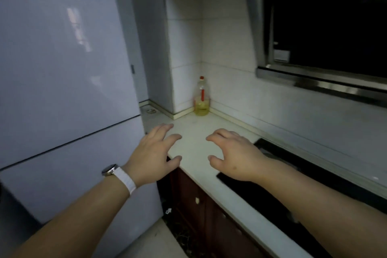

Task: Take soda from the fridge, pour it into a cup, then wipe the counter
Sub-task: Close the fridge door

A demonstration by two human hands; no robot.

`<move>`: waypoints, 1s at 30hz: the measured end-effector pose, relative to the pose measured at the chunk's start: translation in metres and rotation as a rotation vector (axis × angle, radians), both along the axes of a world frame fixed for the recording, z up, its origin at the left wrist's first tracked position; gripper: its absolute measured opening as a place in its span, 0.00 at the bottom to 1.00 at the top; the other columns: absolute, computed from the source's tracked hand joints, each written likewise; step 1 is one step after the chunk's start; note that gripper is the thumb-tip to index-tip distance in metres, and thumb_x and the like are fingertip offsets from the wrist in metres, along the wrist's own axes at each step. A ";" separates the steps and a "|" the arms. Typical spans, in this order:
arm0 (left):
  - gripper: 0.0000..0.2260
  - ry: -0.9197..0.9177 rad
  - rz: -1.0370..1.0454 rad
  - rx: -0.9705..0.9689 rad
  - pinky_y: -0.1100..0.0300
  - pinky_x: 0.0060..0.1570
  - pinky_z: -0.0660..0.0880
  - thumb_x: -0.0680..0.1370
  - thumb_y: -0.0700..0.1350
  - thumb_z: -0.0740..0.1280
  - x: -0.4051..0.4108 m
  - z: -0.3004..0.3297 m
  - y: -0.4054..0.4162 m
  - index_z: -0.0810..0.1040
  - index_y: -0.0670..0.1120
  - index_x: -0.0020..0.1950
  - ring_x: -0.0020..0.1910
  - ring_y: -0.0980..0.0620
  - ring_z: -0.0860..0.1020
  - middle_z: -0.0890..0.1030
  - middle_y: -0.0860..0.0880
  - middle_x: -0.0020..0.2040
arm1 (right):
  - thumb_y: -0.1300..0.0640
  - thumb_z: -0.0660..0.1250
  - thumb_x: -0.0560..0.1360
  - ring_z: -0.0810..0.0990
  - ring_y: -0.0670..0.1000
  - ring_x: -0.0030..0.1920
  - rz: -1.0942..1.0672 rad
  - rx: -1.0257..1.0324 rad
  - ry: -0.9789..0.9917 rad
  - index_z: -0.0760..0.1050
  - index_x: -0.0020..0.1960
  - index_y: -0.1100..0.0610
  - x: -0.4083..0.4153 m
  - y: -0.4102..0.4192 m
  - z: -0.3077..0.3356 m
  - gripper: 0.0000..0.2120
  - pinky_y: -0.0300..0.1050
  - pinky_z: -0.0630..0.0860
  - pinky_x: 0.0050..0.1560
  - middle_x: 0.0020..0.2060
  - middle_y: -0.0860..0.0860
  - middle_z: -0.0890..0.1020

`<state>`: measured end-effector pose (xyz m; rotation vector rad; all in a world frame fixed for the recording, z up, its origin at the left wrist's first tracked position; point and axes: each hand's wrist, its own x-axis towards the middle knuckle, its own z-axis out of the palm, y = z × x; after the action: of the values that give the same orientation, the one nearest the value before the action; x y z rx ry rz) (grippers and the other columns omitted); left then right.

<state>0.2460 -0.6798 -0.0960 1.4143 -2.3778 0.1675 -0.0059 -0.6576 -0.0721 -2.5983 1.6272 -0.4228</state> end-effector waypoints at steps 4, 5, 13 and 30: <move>0.30 -0.009 -0.130 0.025 0.46 0.71 0.62 0.72 0.65 0.57 -0.092 -0.003 0.001 0.71 0.52 0.70 0.75 0.44 0.58 0.63 0.46 0.76 | 0.42 0.60 0.75 0.68 0.51 0.67 -0.144 0.011 0.010 0.64 0.72 0.48 -0.086 0.036 0.000 0.27 0.50 0.68 0.65 0.68 0.46 0.68; 0.30 -0.008 -0.163 0.029 0.47 0.71 0.62 0.72 0.65 0.57 -0.115 -0.003 0.002 0.71 0.52 0.70 0.75 0.44 0.58 0.63 0.46 0.76 | 0.42 0.60 0.75 0.68 0.51 0.67 -0.178 0.010 0.007 0.64 0.72 0.48 -0.107 0.046 0.000 0.27 0.49 0.67 0.65 0.67 0.46 0.69; 0.29 -0.042 -0.416 0.035 0.48 0.69 0.65 0.71 0.64 0.58 -0.289 -0.007 0.039 0.73 0.52 0.68 0.73 0.45 0.61 0.66 0.46 0.74 | 0.43 0.63 0.74 0.71 0.53 0.64 -0.432 0.019 -0.051 0.68 0.69 0.50 -0.252 0.141 -0.009 0.25 0.49 0.68 0.65 0.64 0.48 0.72; 0.30 -0.194 -0.913 0.190 0.50 0.71 0.61 0.71 0.65 0.57 -0.558 -0.055 0.152 0.71 0.53 0.70 0.74 0.47 0.59 0.64 0.49 0.75 | 0.44 0.62 0.75 0.70 0.54 0.65 -0.964 0.116 -0.125 0.67 0.70 0.50 -0.440 0.344 -0.061 0.25 0.51 0.69 0.63 0.66 0.48 0.70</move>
<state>-0.3116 -0.5279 -0.1508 0.2606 -2.9954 -0.1766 -0.4463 -0.3134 -0.1335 -1.4984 2.6384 -0.4688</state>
